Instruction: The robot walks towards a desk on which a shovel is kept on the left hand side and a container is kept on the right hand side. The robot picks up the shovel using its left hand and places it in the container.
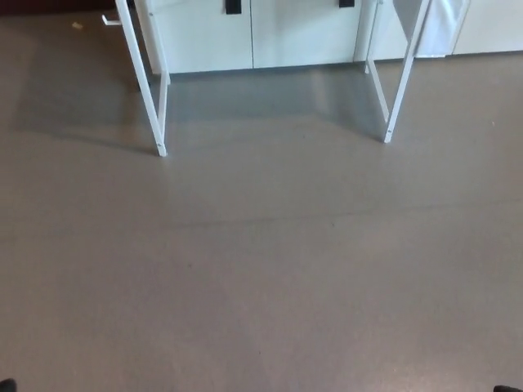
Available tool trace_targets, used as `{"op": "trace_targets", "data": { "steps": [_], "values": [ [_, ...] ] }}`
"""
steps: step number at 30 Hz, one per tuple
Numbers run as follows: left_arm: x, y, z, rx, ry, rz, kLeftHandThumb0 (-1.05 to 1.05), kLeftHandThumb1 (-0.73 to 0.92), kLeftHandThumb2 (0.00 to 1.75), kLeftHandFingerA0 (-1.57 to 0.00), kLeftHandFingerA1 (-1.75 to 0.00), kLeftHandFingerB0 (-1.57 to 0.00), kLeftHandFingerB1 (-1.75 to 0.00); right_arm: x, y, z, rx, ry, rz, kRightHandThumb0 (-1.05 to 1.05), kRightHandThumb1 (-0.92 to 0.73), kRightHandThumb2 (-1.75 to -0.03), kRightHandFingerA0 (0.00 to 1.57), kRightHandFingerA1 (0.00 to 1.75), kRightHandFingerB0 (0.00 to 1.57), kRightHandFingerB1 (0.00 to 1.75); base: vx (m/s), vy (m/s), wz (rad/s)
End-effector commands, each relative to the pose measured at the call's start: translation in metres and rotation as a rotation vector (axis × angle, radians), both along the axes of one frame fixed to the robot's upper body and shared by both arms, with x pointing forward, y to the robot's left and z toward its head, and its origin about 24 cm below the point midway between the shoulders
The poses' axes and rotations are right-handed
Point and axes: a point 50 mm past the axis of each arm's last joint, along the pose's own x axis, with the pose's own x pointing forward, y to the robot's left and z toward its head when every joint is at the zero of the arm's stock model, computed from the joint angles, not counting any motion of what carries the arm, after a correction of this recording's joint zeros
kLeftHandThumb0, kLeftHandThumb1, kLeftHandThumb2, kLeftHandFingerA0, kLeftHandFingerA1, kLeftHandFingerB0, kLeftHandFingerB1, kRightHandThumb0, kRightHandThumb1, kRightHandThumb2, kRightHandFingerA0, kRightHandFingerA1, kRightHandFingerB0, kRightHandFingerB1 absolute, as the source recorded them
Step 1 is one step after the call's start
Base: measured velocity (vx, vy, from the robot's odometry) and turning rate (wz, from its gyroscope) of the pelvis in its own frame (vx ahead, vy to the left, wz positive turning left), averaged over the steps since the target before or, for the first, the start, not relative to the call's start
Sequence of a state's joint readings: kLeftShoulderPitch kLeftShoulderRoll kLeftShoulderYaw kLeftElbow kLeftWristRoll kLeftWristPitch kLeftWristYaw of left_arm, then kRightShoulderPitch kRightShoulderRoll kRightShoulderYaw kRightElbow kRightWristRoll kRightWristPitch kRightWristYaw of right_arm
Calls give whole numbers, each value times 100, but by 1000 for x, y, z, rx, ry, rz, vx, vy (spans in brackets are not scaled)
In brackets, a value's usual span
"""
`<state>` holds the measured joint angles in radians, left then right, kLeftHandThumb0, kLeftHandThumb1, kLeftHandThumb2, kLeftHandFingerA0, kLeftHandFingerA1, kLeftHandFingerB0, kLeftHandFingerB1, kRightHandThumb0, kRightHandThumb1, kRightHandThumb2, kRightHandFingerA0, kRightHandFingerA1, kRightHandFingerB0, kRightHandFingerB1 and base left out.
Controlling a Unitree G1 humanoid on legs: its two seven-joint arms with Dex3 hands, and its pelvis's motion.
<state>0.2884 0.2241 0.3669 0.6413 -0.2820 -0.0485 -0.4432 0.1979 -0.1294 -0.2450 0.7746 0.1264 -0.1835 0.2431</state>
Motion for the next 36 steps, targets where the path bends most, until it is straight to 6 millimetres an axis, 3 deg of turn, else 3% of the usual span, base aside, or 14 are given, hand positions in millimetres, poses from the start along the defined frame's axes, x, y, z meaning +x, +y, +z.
{"op": "trace_targets", "data": {
  "steps": [1, 5, 16, 17, 19, 20, 22, 24, 25, 26, 29, 32, 33, 36],
  "values": [
    [1, 5, 6, 32, -30, -8, -30, 58, 64, -30, -40, -26, -34, 0, -2, 2, -7, -25, -6, -19, -55, -67, 52, 81, 41, 68, 120, 47, -9],
    [3, 5, 6, 29, -28, -4, -20, 43, 88, -22, -53, -16, -47, 0, -3, 3, -11, -32, 2, -18, -55, -66, 52, 82, 40, 67, 123, 142, -9],
    [6, 6, 8, 49, -29, -23, -20, 41, 86, -25, -54, -17, -48, 1, -2, 2, -22, -24, 14, -22, -52, -66, 55, 83, 40, 67, 215, 113, 3],
    [6, 6, 8, 53, -28, -24, -23, 60, 58, -36, -38, -30, -31, 1, -2, 2, -17, -25, 15, -22, -53, -66, 54, 83, 39, 67, 230, -36, 12],
    [6, 6, 8, 57, -24, -23, -23, 59, 58, -36, -38, -31, -31, 1, -2, 2, -19, -26, 23, -21, -54, -67, 53, 82, 39, 68, 186, -61, 7],
    [5, 6, 8, 50, -22, -15, -19, 40, 85, -25, -53, -18, -48, 1, -2, 2, -31, -18, 26, -22, -55, -65, 53, 81, 41, 67, 235, -125, 8],
    [5, 7, 8, 52, -19, -24, -20, 40, 85, -25, -53, -17, -47, 0, -1, 2, -33, -15, 25, -20, -56, -66, 54, 82, 41, 67, 317, -151, -23],
    [5, 6, 8, 48, -23, -21, -23, 59, 58, -36, -38, -30, -31, 0, -2, 1, -40, -9, 25, -24, -54, -64, 56, 82, 41, 67, 326, -222, 50],
    [5, 6, 8, 46, -24, -24, -21, 40, 85, -26, -54, -17, -48, 0, -2, 1, -37, -12, 24, -24, -54, -64, 57, 84, 41, 67, 315, -216, 6],
    [5, 6, 8, 48, -24, -22, -24, 59, 58, -36, -38, -31, -31, 0, -2, 1, -40, -14, 25, -23, -55, -64, 57, 83, 41, 67, 315, -207, 0],
    [6, 6, 8, 54, -17, -17, -25, 61, 57, -38, -38, -32, -31, 0, -2, 1, -39, -11, 30, -24, -54, -64, 56, 83, 41, 67, 235, -44, -7],
    [5, 6, 8, 59, -22, -31, -20, 40, 85, -26, -53, -19, -48, -1, -2, 1, -37, -10, 26, -24, -55, -64, 56, 83, 40, 67, 218, 58, -15],
    [5, 6, 8, 59, -21, -29, -23, 59, 58, -36, -38, -31, -32, -1, -2, 1, -41, -9, 30, -24, -55, -64, 57, 84, 40, 67, 194, 110, -16],
    [4, 6, 8, 64, -16, -32, -23, 58, 58, -36, -38, -32, -32, -3, -1, 0, -39, -7, 31, -24, -54, -64, 57, 84, 41, 67, 332, 170, -12]
  ]
}}
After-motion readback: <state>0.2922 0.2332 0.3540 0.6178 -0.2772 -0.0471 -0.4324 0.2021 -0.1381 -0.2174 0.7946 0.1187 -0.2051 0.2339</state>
